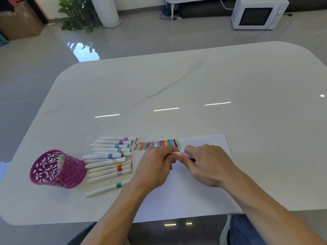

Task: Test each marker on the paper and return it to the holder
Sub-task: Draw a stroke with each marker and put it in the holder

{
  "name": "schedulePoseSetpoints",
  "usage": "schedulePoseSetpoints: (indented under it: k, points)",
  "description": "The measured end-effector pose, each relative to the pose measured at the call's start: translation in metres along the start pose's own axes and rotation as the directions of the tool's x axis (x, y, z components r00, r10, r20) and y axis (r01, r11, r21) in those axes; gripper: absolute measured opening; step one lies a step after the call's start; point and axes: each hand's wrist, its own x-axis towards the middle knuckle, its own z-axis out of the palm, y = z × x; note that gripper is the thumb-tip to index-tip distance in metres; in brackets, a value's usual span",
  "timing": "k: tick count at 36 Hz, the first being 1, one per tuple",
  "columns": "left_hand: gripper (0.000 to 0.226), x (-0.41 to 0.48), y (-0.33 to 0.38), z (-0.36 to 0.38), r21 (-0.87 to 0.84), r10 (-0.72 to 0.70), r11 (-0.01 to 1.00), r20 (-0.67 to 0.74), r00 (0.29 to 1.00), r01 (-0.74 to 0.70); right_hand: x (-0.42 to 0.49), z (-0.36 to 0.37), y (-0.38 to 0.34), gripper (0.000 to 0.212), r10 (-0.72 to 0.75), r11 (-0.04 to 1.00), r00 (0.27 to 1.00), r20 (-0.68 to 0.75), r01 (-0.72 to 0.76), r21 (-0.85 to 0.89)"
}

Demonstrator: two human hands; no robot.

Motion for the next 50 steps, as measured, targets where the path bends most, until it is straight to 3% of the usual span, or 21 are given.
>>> schedulePoseSetpoints:
  k: [7, 12, 19, 22, 25, 30, 33, 35, 41, 43, 46, 50]
  points:
    - [0.024, 0.001, 0.0, 0.004, -0.053, -0.036, 0.998, 0.006, 0.999, 0.037, 0.0, -0.001, 0.002, 0.051, 0.055, 0.998, 0.998, 0.004, -0.055, 0.043]
    - [0.017, 0.005, -0.008, -0.007, -0.024, -0.057, 0.998, -0.133, 0.989, 0.054, 0.002, -0.009, 0.014, 0.062, 0.195, 0.97, 0.979, -0.055, -0.184, 0.16]
    - [0.011, 0.005, -0.012, -0.002, 0.056, 0.035, 0.998, -0.155, 0.987, -0.027, 0.005, -0.013, 0.018, 0.045, 0.228, 0.905, 0.969, -0.092, -0.177, 0.388]
    - [0.011, 0.006, -0.016, 0.006, 0.131, 0.106, 0.988, -0.153, 0.982, -0.087, 0.007, -0.01, 0.021, 0.026, 0.222, 0.886, 0.969, -0.11, -0.153, 0.438]
    - [0.013, 0.007, -0.02, 0.012, 0.191, 0.138, 0.975, -0.111, 0.984, -0.115, 0.01, -0.007, 0.023, 0.034, 0.183, 0.859, 0.974, -0.131, -0.093, 0.504]
    - [0.018, 0.007, -0.023, 0.017, 0.212, 0.14, 0.967, 0.006, 0.99, -0.138, 0.015, -0.003, 0.021, 0.029, 0.205, 0.701, 0.963, -0.172, -0.022, 0.713]
    - [0.019, 0.006, -0.026, 0.016, 0.213, 0.148, 0.966, 0.018, 0.989, -0.149, 0.018, -0.001, 0.02, 0.044, 0.23, 0.587, 0.964, -0.135, -0.027, 0.809]
    - [0.019, 0.006, -0.027, 0.016, 0.224, 0.152, 0.963, 0.022, 0.988, -0.153, 0.021, 0.0, 0.021, 0.047, 0.215, 0.577, 0.967, -0.133, -0.016, 0.816]
    - [0.014, 0.008, -0.03, 0.02, 0.218, 0.17, 0.962, -0.004, 0.985, -0.165, 0.028, 0.014, 0.023, 0.019, 0.182, 0.669, 0.967, -0.176, 0.009, 0.743]
    - [0.013, 0.008, -0.031, 0.02, 0.199, 0.164, 0.967, -0.015, 0.986, -0.158, 0.029, 0.017, 0.02, 0.012, 0.213, 0.653, 0.956, -0.201, 0.014, 0.757]
    - [0.013, 0.008, -0.031, 0.02, 0.2, 0.163, 0.967, -0.016, 0.987, -0.157, 0.03, 0.02, 0.019, 0.019, 0.266, 0.607, 0.938, -0.222, 0.016, 0.795]
    - [0.013, 0.007, -0.032, 0.019, 0.214, 0.167, 0.963, -0.004, 0.986, -0.162, 0.03, 0.025, 0.019, 0.002, 0.292, 0.541, 0.93, -0.225, 0.033, 0.84]
